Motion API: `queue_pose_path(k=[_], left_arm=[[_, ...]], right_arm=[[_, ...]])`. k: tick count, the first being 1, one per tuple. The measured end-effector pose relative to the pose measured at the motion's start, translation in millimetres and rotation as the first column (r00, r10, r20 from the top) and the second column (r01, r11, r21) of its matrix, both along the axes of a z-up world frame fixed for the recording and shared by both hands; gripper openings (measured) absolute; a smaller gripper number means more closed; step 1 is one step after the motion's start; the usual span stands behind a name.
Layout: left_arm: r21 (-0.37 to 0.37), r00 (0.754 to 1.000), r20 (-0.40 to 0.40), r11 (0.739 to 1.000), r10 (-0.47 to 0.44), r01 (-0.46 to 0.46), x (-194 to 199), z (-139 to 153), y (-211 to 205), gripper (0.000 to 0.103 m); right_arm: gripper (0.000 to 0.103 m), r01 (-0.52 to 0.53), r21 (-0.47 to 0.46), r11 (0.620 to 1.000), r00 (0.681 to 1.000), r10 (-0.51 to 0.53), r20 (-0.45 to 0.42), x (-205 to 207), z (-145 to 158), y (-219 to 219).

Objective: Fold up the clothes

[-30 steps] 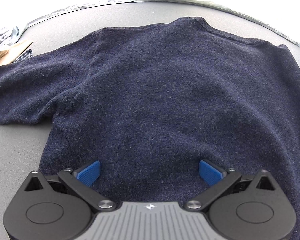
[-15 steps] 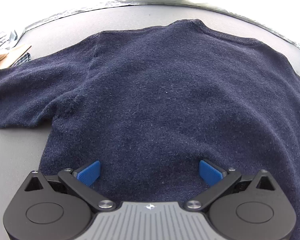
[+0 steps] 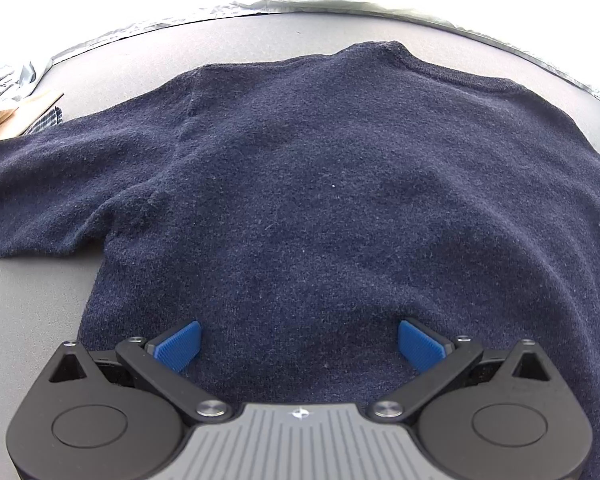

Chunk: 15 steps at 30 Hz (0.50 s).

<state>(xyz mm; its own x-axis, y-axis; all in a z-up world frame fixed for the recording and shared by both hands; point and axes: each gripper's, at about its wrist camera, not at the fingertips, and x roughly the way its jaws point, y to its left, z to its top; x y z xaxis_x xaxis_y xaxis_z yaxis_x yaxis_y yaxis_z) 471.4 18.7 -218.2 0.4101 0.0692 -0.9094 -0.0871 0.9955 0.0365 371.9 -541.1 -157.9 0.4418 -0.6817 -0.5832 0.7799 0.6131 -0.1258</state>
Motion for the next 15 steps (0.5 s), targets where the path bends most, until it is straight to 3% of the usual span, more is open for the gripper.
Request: queue_pose_path(k=[5,9,15], left_arm=[[0.000,1.000,0.002,1.000,0.002,-0.002,0.0,-0.1,0.1,0.103],[0.000,1.000,0.003,1.000,0.003,-0.003,0.1,-0.1,0.0,0.103],[0.000,1.000,0.013,1.000,0.005,-0.005,-1.7,0.2,1.0,0.103]], right_arm=[[0.042,0.059,-0.052,0.997,0.997,-0.062,-0.051,7.2,-8.8,-10.8],[0.044,0.105,-0.052,0.993,0.993,-0.107,-0.044,-2.2,-8.3,-17.8],[0.044,0.084,-0.032,0.996,0.996,-0.085,-0.015,-11.3,-4.2,-12.1]])
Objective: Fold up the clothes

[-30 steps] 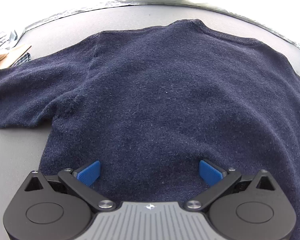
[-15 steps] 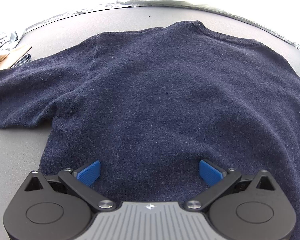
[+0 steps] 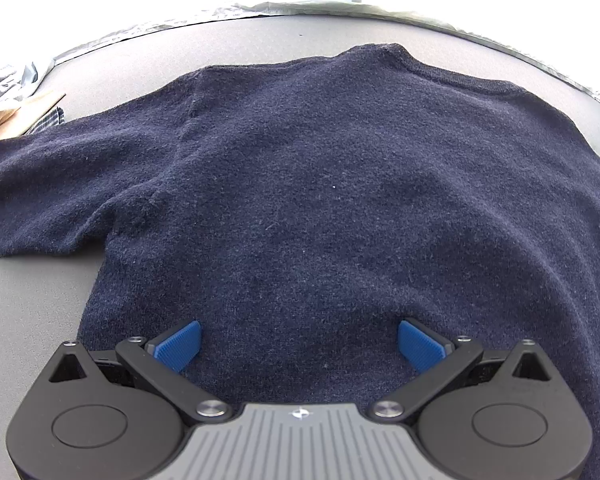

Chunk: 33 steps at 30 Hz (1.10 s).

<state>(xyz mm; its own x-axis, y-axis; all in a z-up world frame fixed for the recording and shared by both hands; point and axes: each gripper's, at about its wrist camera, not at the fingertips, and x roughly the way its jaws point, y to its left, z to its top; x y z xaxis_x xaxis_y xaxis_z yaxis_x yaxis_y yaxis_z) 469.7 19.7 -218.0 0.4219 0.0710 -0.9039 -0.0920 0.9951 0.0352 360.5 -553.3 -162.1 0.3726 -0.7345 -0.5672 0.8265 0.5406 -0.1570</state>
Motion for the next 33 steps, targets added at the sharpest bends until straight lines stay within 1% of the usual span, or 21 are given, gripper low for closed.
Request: queue_pose_path(k=[2,4,6,8,10,11,12,13,14,19,21,22,24,25,26,27,28,29,31,32,33], left_arm=[[0.001,1.000,0.010,1.000,0.006,-0.006,-2.0,0.0,-0.2,0.103],[0.003,1.000,0.021,1.000,0.012,-0.012,-4.1,-0.2,-0.8,0.103],[0.005,0.999,0.031,1.000,0.016,-0.016,-5.7,-0.4,-1.2,0.103],[0.004,0.999,0.034,1.000,0.013,-0.013,-5.7,-0.3,-0.7,0.103],[0.004,0.999,0.037,1.000,0.012,-0.012,-6.0,-0.4,-0.5,0.103],[0.004,0.999,0.039,1.000,0.012,-0.012,-6.3,-0.5,-0.5,0.103],[0.004,0.999,0.041,1.000,0.012,-0.013,-6.5,-0.6,-0.5,0.103],[0.005,0.999,0.044,1.000,0.013,-0.013,-6.8,-0.9,-0.7,0.103],[0.005,0.999,0.046,1.000,0.013,-0.013,-7.1,-1.0,-0.8,0.103],[0.006,0.999,0.050,1.000,0.014,-0.014,-7.6,-1.4,-0.5,0.103],[0.006,0.999,0.053,1.000,0.014,-0.015,-8.0,-1.5,-0.7,0.103],[0.006,0.998,0.053,1.000,0.014,-0.014,-8.1,-1.6,-0.8,0.103],[0.006,0.999,0.051,1.000,0.012,-0.012,-7.7,-1.6,-0.8,0.103],[0.005,0.999,0.048,1.000,0.011,-0.011,-7.2,-1.4,-0.4,0.103],[0.004,0.999,0.044,1.000,0.011,-0.011,-6.7,-1.1,-0.1,0.103],[0.004,0.999,0.039,1.000,0.010,-0.010,-6.5,-0.5,0.3,0.103],[0.012,0.999,0.039,1.000,0.010,-0.011,-8.9,0.5,1.2,0.103],[0.032,0.999,0.044,0.999,0.012,-0.013,-14.0,1.7,2.7,0.103],[0.073,0.998,0.055,0.997,0.014,-0.018,-24.3,4.1,5.7,0.103],[0.103,0.998,0.063,0.994,0.015,-0.022,-31.5,5.4,8.0,0.103],[0.150,0.997,0.073,0.988,0.017,-0.028,-41.8,6.8,11.4,0.103]], right_arm=[[0.045,-0.035,0.069,0.997,0.997,0.030,0.067,-4.7,1.0,-2.0],[0.049,-0.067,0.140,0.988,0.989,0.047,0.140,-9.1,-0.1,-6.1],[0.052,-0.094,0.203,0.975,0.980,0.054,0.194,-9.5,-7.2,-15.5],[0.052,-0.094,0.276,0.957,0.972,0.028,0.234,-9.6,-17.7,-26.6],[0.051,-0.072,0.364,0.929,0.959,-0.036,0.282,-13.8,-29.8,-38.1],[0.043,-0.061,0.402,0.914,0.951,-0.069,0.301,-15.6,-34.8,-42.9],[0.030,-0.060,0.433,0.899,0.944,-0.090,0.317,-17.0,-38.7,-46.5],[0.019,-0.066,0.449,0.891,0.941,-0.095,0.326,-18.1,-40.4,-47.4],[0.012,-0.066,0.452,0.890,0.943,-0.093,0.321,-17.0,-40.3,-46.6],[0.009,-0.028,0.416,0.909,0.953,-0.101,0.286,-16.8,-28.0,-28.1],[0.011,-0.011,0.418,0.908,0.962,-0.105,0.254,-12.6,-31.4,-28.0],[0.012,-0.012,0.411,0.912,0.970,-0.088,0.224,-6.4,-35.3,-33.4],[0.021,-0.017,0.382,0.924,0.983,-0.055,0.177,1.3,-37.1,-35.2],[0.022,-0.022,0.367,0.930,0.987,-0.038,0.157,3.5,-36.0,-34.4],[0.027,-0.028,0.353,0.935,0.990,-0.023,0.140,5.2,-34.6,-33.2],[0.039,-0.035,0.341,0.940,0.990,-0.014,0.142,3.1,-31.5,-29.1],[0.044,-0.043,0.335,0.941,0.988,-0.010,0.154,-1.1,-28.9,-23.9],[0.046,-0.052,0.341,0.939,0.986,-0.006,0.167,-6.2,-27.8,-18.4],[0.047,-0.077,0.383,0.921,0.983,0.006,0.181,-16.7,-29.9,-5.9],[0.047,-0.094,0.403,0.910,0.983,0.021,0.182,-20.7,-32.7,0.1],[0.047,-0.119,0.422,0.899,0.983,0.046,0.178,-25.6,-36.1,8.7]])
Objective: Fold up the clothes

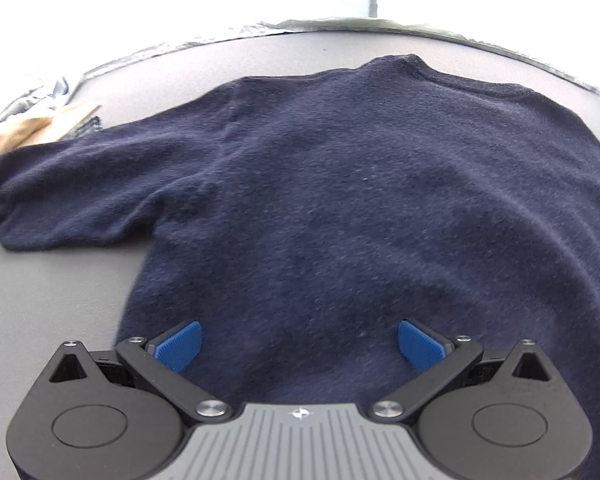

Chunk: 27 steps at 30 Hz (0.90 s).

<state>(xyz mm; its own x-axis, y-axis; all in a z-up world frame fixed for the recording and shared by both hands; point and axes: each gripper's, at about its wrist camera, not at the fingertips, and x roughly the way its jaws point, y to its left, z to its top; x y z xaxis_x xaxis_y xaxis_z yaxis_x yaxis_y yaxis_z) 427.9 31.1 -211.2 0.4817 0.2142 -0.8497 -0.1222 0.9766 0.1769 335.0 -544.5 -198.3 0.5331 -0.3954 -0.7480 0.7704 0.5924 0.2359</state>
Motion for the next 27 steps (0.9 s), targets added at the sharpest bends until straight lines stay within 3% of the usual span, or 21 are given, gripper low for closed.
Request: queue_pose_path(k=[3,6,9,13,16,17,18,19,20,24,27], left_arm=[[0.115,1.000,0.016,0.993,0.001,-0.003,-33.4,2.1,9.3,0.103],[0.122,0.999,0.011,0.992,0.043,-0.044,-71.8,3.0,30.2,0.103],[0.020,0.993,0.006,0.993,0.116,-0.116,-102.9,2.2,55.1,0.103],[-0.195,0.977,-0.004,0.958,0.212,-0.209,-138.1,-3.0,86.3,0.098],[-0.209,0.988,0.034,0.967,0.153,-0.142,-153.3,-0.1,83.0,0.076],[-0.216,0.992,0.048,0.971,0.120,-0.106,-156.4,1.5,79.7,0.058],[-0.226,0.994,0.057,0.971,0.092,-0.077,-159.2,2.8,76.7,0.039],[-0.243,0.996,0.056,0.968,0.072,-0.057,-161.5,3.8,74.1,0.027],[-0.260,0.997,0.056,0.965,0.053,-0.037,-163.9,4.8,71.4,0.008],[-0.263,0.999,0.046,0.965,-0.012,0.024,-172.5,7.4,63.9,0.007],[-0.323,1.000,0.024,0.946,0.001,0.007,-174.5,4.9,75.0,0.008]], right_arm=[[0.047,-0.121,0.048,0.991,0.993,0.121,0.004,-17.7,-4.9,34.4],[0.047,-0.250,0.175,0.952,0.967,0.239,0.082,-35.6,-10.4,72.8],[0.047,-0.362,0.327,0.873,0.931,0.318,0.180,-42.6,-19.6,108.2],[0.050,-0.432,0.459,0.777,0.902,0.363,0.234,-50.1,-29.0,150.9],[0.050,-0.480,0.435,0.762,0.876,0.441,0.195,-51.0,-27.5,173.5],[0.048,-0.496,0.422,0.759,0.867,0.463,0.185,-52.6,-25.6,181.0],[0.031,-0.505,0.409,0.760,0.860,0.480,0.170,-55.8,-23.3,188.3],[0.017,-0.514,0.401,0.759,0.854,0.495,0.158,-56.3,-23.1,192.8],[0.010,-0.516,0.385,0.765,0.853,0.500,0.149,-58.4,-21.7,196.5],[0.010,-0.536,0.294,0.791,0.839,0.536,0.088,-64.5,-9.6,207.7],[0.010,-0.537,0.254,0.805,0.836,0.547,0.034,-63.0,-5.2,211.0]])
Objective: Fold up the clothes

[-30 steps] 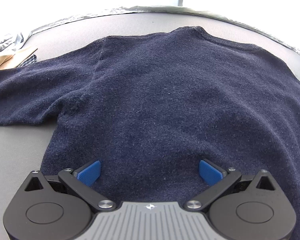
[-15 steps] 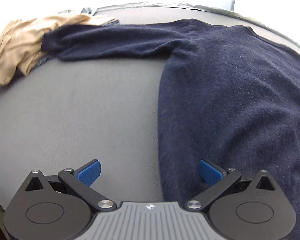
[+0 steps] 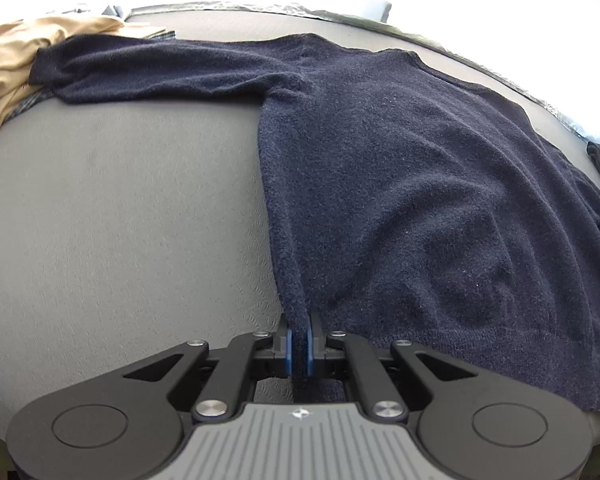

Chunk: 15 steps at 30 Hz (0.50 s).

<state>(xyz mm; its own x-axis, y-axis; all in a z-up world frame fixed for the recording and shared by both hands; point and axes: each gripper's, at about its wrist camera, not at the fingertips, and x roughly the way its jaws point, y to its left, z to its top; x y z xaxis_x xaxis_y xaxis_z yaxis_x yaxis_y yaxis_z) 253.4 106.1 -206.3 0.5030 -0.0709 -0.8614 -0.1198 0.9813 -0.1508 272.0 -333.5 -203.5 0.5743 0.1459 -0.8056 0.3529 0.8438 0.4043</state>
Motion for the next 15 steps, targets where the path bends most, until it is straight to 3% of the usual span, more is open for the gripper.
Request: queue_pose_path(k=[2,4,6,9,10,12,14,15], left_arm=[[-0.023,1.000,0.003,1.000,-0.003,0.003,0.9,1.2,6.6,0.013],[-0.020,1.000,0.011,1.000,-0.013,0.013,3.4,4.7,12.4,0.023],[-0.006,1.000,0.024,1.000,-0.018,0.018,5.2,9.2,19.7,0.040],[0.003,0.999,0.050,1.000,0.003,-0.004,9.8,15.4,36.4,0.057],[0.005,0.998,0.057,1.000,0.022,-0.023,12.2,17.0,44.2,0.061],[0.012,0.996,0.068,0.998,0.065,-0.066,17.9,19.6,60.7,0.075],[0.017,0.990,0.074,0.993,0.116,-0.117,25.7,20.3,78.1,0.077],[0.015,0.987,0.076,0.989,0.144,-0.146,30.3,20.7,87.5,0.078]], right_arm=[[0.012,-0.008,-0.038,0.999,1.000,0.008,-0.020,3.4,2.0,3.3],[0.021,-0.007,-0.095,0.995,1.000,0.004,-0.031,8.6,5.8,8.1],[0.033,0.012,-0.146,0.989,1.000,-0.013,-0.007,10.7,12.8,12.2],[0.053,0.034,-0.231,0.972,0.998,-0.023,0.050,18.4,26.3,22.8],[0.056,0.025,-0.256,0.966,0.998,-0.009,0.062,24.2,29.4,29.0],[0.076,0.006,-0.305,0.952,0.996,0.020,0.084,35.7,35.2,41.8],[0.089,-0.029,-0.335,0.942,0.994,0.064,0.093,46.5,36.9,58.9],[0.089,-0.051,-0.342,0.938,0.992,0.086,0.090,52.6,36.4,67.9]])
